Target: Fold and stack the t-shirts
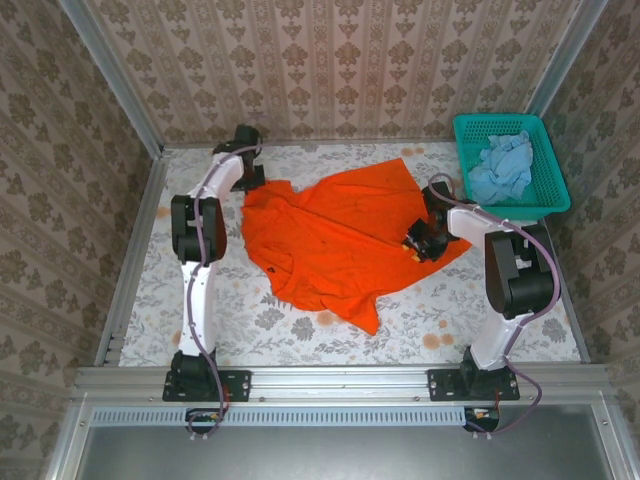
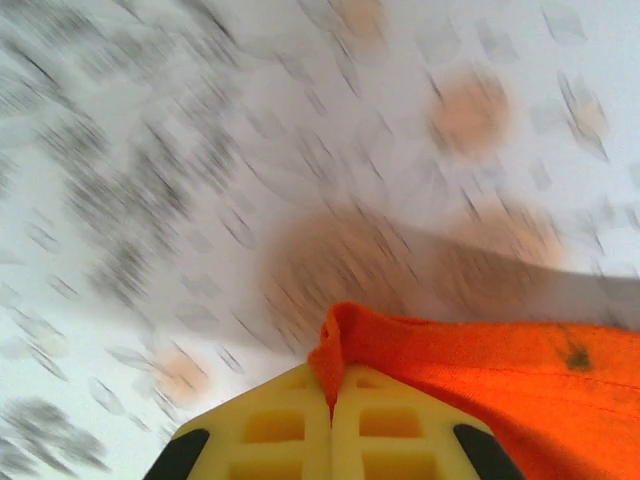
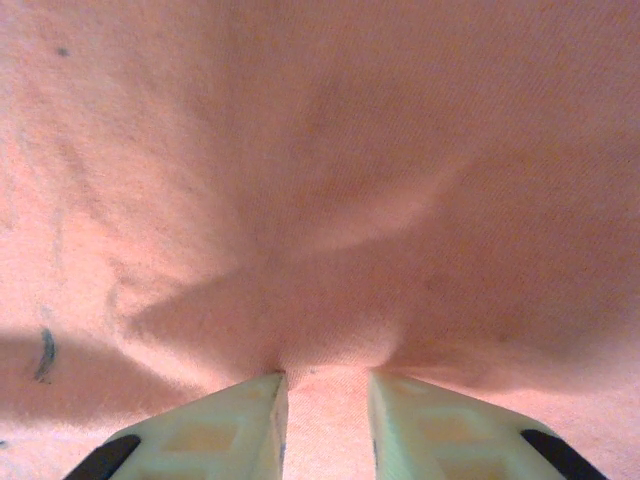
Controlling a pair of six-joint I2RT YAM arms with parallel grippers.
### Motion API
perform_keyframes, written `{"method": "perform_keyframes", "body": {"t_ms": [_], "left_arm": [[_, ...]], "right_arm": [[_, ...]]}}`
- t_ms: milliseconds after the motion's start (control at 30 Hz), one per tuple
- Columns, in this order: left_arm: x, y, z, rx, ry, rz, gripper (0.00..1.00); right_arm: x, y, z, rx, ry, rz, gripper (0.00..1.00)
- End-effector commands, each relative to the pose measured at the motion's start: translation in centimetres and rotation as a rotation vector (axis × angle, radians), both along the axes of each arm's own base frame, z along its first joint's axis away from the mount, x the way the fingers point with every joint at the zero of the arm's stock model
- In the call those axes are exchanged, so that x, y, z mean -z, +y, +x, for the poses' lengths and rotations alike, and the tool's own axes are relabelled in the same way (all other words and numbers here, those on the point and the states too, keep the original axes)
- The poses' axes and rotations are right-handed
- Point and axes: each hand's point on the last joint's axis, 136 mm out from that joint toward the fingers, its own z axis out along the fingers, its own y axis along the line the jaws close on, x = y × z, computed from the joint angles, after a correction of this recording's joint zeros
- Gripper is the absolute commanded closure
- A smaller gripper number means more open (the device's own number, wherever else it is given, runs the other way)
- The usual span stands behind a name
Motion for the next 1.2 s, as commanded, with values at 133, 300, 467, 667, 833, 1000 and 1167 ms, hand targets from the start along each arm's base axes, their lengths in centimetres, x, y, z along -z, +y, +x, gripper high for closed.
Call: {"method": "perform_keyframes", "body": {"t_ms": [133,300,467,667,833,1000,1167], "left_arm": [[-4.4,4.1,5.0,-0.074,-0.178,0.097,0.81],[-6.8,4.7,3.9,-0.107,-0.171,0.068,0.39],[-8.1,3.7,0.8,-0.14,-0.136,-0.081,0.13],[-6.7,0.4,-3.9,-0.148,-0.028,-0.2,0.34],[-3.2,-1.8,-8.1,-0.16,0.09,-0.171,0.35],[1.6,-2.6,-9.8,-0.217,0.217,-0.205,0.36],[4.0,-2.5,-9.2,-0.185,0.261,-0.14,0.35]], "right_arm": [[-1.2,0.0,0.8,0.018,-0.008,-0.021,0.64],[-3.8,0.5,1.8,0.023,-0.089,-0.042,0.59],[-6.0,0.2,5.0,0.067,-0.191,-0.118,0.56],[-5.3,0.9,12.6,0.039,-0.277,-0.145,0.57],[-3.5,1.3,17.2,0.011,-0.247,-0.146,0.58],[-1.3,-0.2,15.9,0.047,-0.162,-0.165,0.6],[-0.5,-1.7,11.2,0.086,-0.147,-0.16,0.59]]}}
